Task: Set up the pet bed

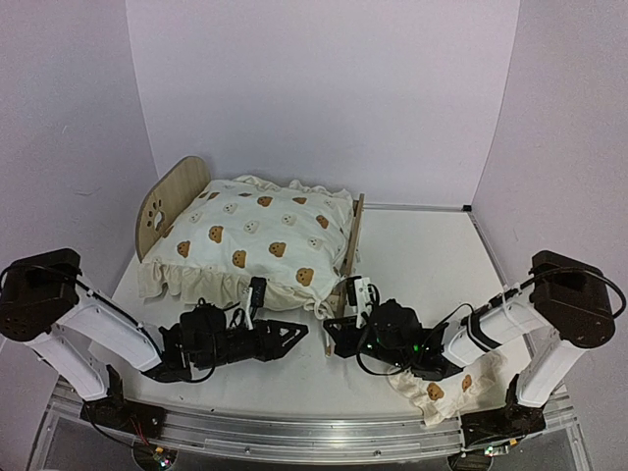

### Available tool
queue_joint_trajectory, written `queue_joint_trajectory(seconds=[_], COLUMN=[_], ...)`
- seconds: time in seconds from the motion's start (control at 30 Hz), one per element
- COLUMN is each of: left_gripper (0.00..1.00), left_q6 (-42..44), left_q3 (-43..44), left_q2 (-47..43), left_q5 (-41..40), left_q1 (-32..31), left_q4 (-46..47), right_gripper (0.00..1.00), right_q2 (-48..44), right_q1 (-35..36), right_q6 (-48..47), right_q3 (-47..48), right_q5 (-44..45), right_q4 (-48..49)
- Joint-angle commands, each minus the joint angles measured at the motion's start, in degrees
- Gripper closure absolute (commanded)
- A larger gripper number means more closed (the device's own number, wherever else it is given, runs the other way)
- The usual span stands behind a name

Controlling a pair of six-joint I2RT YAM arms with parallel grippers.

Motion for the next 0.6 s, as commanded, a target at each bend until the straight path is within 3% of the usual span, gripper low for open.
queue_joint_trajectory(seconds=[0.0, 0.17, 0.27, 0.37, 0.57], left_gripper=[0.61, 0.68, 0.72, 0.81, 0.80], left_q6=[25.29, 48.12, 61.22, 67.98, 74.97], left_q3=[7.50, 8.94, 10.34, 12.41, 16.02], left_q2=[-5.42, -8.95, -9.02, -6.81, -2.46], left_q5=[-3.43, -9.59, -7.88, -6.75, -3.61], left_q1=[0.51, 0.79, 2.14, 4.28, 5.56], left_q4=[-20.96, -23.24, -23.65, -23.93, -23.11], right_gripper=[1.00, 1.00, 1.00, 1.00, 1.00], right_q2=[-1.78, -1.44, -1.50, -1.52, -1.61], right_q1=[-0.07, -0.05, -0.06, -0.06, -0.02], right_q6=[-2.17, -2.99, -3.03, -3.22, -3.77], right_q3=[2.39, 2.50, 2.44, 2.52, 2.53], right_q5=[-1.92, -2.82, -2.97, -3.07, -3.48], right_q4=[0.70, 0.62, 0.61, 0.62, 0.69])
